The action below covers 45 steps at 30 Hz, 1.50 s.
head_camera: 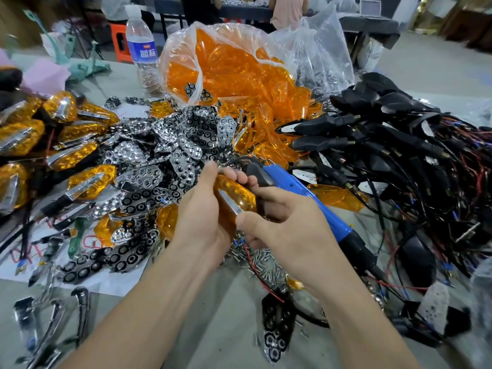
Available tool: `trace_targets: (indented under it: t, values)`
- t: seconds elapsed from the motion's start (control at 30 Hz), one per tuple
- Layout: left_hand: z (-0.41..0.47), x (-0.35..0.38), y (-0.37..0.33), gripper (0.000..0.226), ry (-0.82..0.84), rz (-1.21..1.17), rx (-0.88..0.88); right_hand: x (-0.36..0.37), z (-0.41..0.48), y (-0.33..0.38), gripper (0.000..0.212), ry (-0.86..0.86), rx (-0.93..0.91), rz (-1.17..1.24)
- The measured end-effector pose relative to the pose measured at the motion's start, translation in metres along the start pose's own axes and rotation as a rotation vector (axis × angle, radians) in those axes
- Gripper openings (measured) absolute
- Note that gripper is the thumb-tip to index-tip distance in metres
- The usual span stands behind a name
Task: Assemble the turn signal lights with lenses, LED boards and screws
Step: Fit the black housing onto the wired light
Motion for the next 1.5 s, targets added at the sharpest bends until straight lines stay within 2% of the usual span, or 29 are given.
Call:
trace_targets:
  t: [0.07, 0.17, 0.23, 0.33, 0.43, 0.53, 0.6, 0.7, 0.8, 0.87, 0.97, 1.07, 1.2, 1.5]
  values:
    - [0.0, -0.002, -0.006, 0.047, 0.003, 0.134, 0.07, -0.004, -0.004, 0.003, 0.059, -0.06, -0.024, -0.013]
    - [-0.003, -0.002, -0.017, 0.045, 0.014, 0.468, 0.182, -0.015, -0.011, 0.01, 0.062, -0.18, -0.074, -0.081]
    - [-0.004, 0.0, -0.016, 0.036, 0.035, 0.571, 0.19, -0.02, -0.012, 0.011, 0.064, -0.221, -0.089, -0.087]
    - [-0.004, 0.01, -0.005, 0.017, 0.188, 0.445, 0.075, -0.025, -0.012, 0.011, 0.067, -0.261, -0.102, 0.004]
    - [-0.003, 0.011, -0.005, 0.025, 0.236, 0.339, 0.025, -0.024, -0.014, 0.01, 0.066, -0.265, -0.113, 0.043]
    - [-0.001, 0.009, -0.011, 0.026, 0.24, 0.267, 0.05, -0.019, -0.014, 0.011, 0.067, -0.275, -0.137, -0.014]
    - [-0.002, 0.01, -0.011, 0.026, 0.257, 0.305, 0.08, -0.015, -0.012, 0.014, 0.066, -0.241, -0.153, -0.031]
    - [-0.005, 0.016, -0.011, 0.036, 0.31, 0.406, 0.141, -0.01, -0.005, 0.009, 0.048, -0.133, -0.093, -0.002]
    - [-0.008, 0.023, -0.02, 0.037, 0.367, 0.476, 0.201, -0.008, -0.002, 0.004, 0.041, -0.035, -0.046, 0.221]
    - [-0.007, 0.018, -0.03, 0.035, 0.315, 0.557, 0.236, -0.005, -0.001, 0.003, 0.038, 0.011, -0.039, 0.349]
    - [-0.006, 0.01, -0.034, 0.041, 0.231, 0.606, 0.244, -0.01, 0.0, 0.001, 0.037, -0.053, -0.036, 0.355]
    - [-0.007, 0.014, -0.028, 0.038, 0.274, 0.593, 0.198, -0.015, -0.002, 0.005, 0.035, -0.086, -0.072, 0.365]
    - [-0.008, 0.017, -0.027, 0.044, 0.309, 0.639, 0.195, -0.013, -0.002, 0.006, 0.036, -0.017, -0.051, 0.42]
    - [-0.008, 0.013, -0.025, 0.047, 0.264, 0.666, 0.216, -0.018, -0.002, -0.002, 0.045, -0.069, -0.024, 0.244]
Point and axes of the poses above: each hand's wrist, its own z-axis towards the middle knuckle, its own x-axis out of the palm, y = z × x, the point moved 8 cm from there along z, towards the middle knuckle, and after that the axes turned 6 degrees about y, right-handed, at the moved point
